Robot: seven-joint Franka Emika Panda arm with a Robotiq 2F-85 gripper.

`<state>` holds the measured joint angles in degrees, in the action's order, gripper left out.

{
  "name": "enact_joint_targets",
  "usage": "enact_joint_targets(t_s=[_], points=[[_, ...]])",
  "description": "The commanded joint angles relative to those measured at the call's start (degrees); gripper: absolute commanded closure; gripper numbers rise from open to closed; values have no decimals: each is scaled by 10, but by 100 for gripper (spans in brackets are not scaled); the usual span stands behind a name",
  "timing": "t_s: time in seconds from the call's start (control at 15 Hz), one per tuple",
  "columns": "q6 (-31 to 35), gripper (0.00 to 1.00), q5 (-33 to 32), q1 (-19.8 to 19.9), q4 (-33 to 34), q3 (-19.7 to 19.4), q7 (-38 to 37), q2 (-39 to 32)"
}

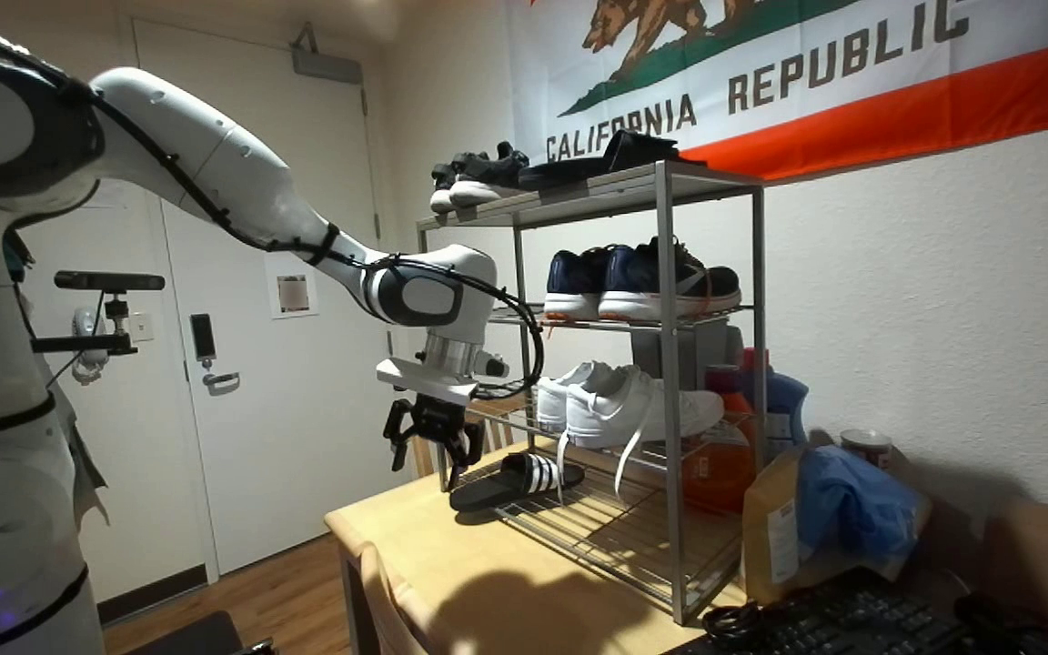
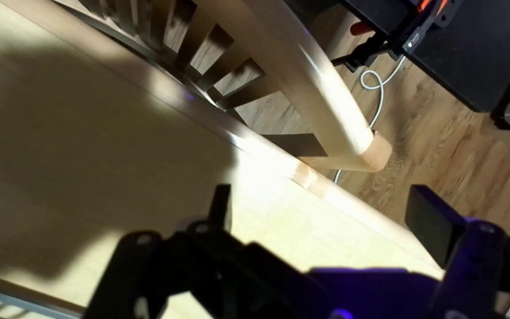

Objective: Put the slide on the lower shelf onto the top shelf

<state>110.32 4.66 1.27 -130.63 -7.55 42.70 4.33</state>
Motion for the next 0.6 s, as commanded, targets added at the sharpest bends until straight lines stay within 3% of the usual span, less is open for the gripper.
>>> enact_joint_targets(t_s=[0.0, 0.27, 0.53], points=[[-1, 0, 0, 8, 1, 8, 0, -2], [3, 0, 19, 10, 2, 6, 11, -5], [51, 0, 185, 10, -16, 4, 17, -26]])
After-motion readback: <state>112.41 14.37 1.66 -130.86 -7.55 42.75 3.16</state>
